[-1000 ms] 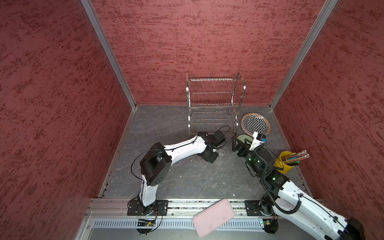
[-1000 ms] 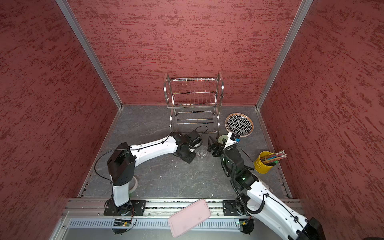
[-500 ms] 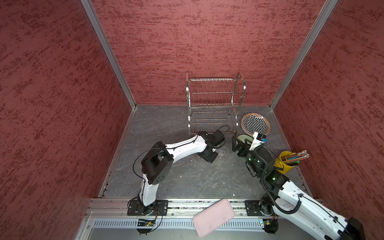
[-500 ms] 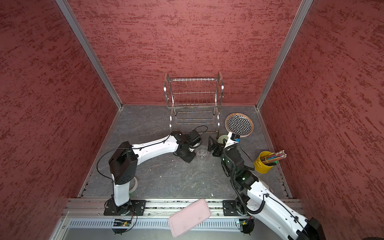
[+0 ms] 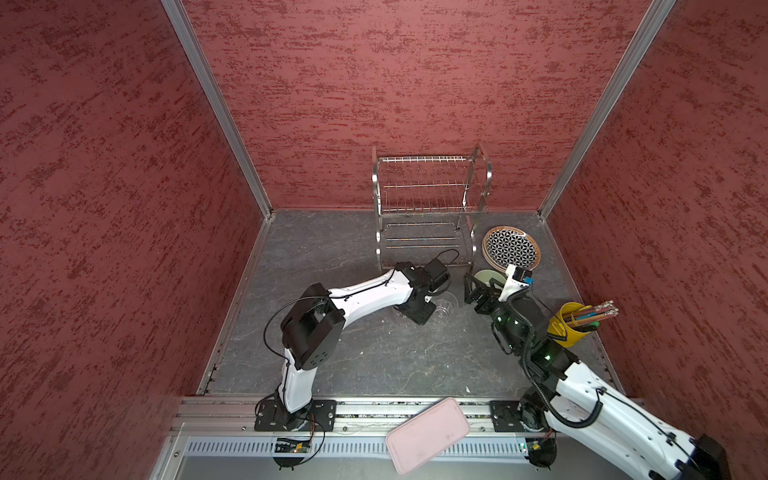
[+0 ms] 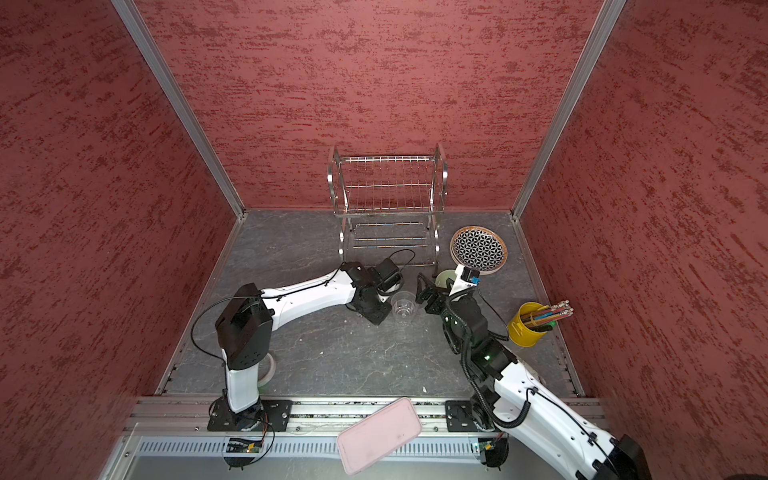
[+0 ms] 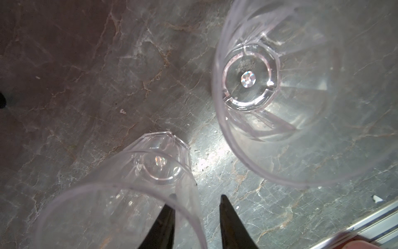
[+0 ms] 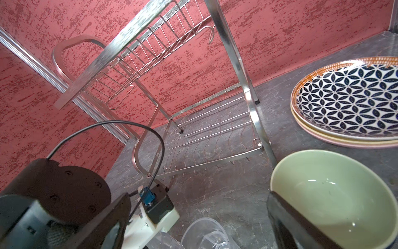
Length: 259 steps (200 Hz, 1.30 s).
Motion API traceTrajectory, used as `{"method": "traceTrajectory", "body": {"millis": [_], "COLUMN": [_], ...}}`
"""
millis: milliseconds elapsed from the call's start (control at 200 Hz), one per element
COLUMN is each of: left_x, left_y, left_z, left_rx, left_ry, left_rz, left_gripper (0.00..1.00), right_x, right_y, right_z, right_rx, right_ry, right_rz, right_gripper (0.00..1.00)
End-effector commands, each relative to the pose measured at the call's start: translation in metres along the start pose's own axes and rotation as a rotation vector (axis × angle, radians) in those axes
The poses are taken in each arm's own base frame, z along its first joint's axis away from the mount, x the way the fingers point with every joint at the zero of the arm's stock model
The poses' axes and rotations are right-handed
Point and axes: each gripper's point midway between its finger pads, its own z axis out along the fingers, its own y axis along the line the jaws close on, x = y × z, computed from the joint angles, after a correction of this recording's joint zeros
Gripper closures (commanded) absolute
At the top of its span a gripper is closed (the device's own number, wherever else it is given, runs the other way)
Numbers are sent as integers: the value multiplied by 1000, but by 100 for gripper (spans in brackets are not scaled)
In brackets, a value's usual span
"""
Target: Unload the mixed dishes from the dish rack
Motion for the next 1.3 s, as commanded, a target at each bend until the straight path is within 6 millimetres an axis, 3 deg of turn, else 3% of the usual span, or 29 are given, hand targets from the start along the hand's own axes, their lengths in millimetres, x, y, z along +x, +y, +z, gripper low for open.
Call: {"method": "traceTrajectory", "body": {"millis": [0, 225, 271, 291, 311, 531, 681, 947, 1077, 1293], "left_x": [-16, -16, -15, -14, -14, -10, -9, 14, 32, 50], "left_y": [1, 4, 5, 6, 6, 17, 28, 86, 111, 142], "left_z": [-29, -51, -57, -60, -63, -97, -130, -187, -196, -204], "left_rx": [18, 42, 41, 41, 42, 22, 16, -71, -111, -231], "left_ry": [-112, -158, -166, -172, -177, -282, -454, -826, -946, -1052], "left_rz": [-23, -51, -59, -62, -64, -98, -126, -338, -431, -531], "left_gripper": [61, 43, 25, 4, 0, 0, 0, 1, 1, 0], "right_x": [-8, -8, -8, -9, -10, -25, -35, -46, -47, -48], "right_y": [-2, -4, -4, -3, -3, 0, 0, -8, -8, -26], "right_z": [0, 4, 5, 5, 5, 3, -1, -5, -6, -12], "right_rx": [26, 55, 65, 67, 70, 95, 121, 194, 194, 279], "right_ry": [-24, -4, 1, 1, 2, -12, -27, -39, -43, -60], "right_rz": [4, -27, -39, -42, -46, -102, -140, -217, -258, -308], "right_gripper": [1, 2, 1, 2, 1, 1, 1, 1, 1, 1]}}
